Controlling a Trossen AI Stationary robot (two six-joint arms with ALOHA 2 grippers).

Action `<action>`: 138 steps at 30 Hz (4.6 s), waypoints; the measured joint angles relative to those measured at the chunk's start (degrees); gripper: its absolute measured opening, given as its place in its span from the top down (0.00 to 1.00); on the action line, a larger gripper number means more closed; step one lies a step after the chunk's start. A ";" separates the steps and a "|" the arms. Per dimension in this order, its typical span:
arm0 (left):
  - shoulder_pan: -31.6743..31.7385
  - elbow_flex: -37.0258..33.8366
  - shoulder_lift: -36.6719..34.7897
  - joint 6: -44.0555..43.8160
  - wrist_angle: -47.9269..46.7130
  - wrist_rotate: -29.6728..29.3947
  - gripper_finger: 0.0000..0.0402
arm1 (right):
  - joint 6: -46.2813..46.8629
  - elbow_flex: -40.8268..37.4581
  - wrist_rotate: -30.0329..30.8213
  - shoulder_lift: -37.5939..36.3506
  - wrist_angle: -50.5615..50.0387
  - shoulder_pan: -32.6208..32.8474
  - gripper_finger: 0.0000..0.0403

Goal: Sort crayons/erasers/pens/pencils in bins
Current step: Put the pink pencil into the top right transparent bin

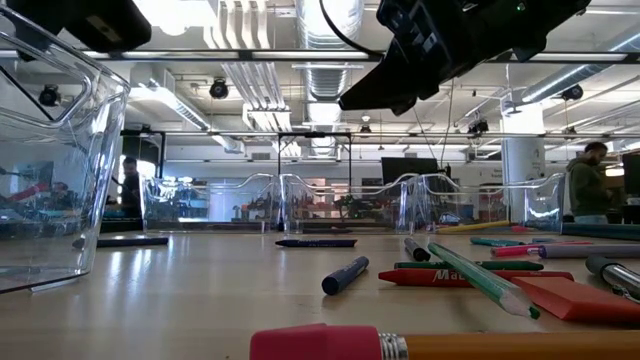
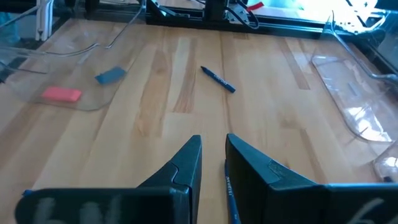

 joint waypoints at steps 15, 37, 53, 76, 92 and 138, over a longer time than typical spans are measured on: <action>13.13 -21.94 -19.68 29.13 49.64 -12.36 0.98 | 3.72 0.00 0.54 0.00 -0.53 0.00 0.84; 23.68 -38.77 -25.42 35.45 83.74 -13.51 0.98 | 23.32 6.24 -0.59 0.15 -31.00 -3.65 0.74; 25.18 -38.51 -28.15 35.50 82.08 -13.16 0.70 | 26.11 15.20 -0.99 0.15 -61.86 3.04 0.69; 25.14 -39.35 -27.43 27.82 81.20 -13.14 0.57 | 13.54 3.40 -5.49 0.31 -52.74 3.26 0.67; 25.09 -39.88 -27.43 27.64 80.64 -13.16 0.57 | 12.46 -1.12 -5.49 0.33 -49.40 3.26 0.67; 25.16 -39.89 -27.45 27.84 80.82 -13.20 0.57 | 10.88 -7.30 -4.19 0.28 -37.65 3.80 0.70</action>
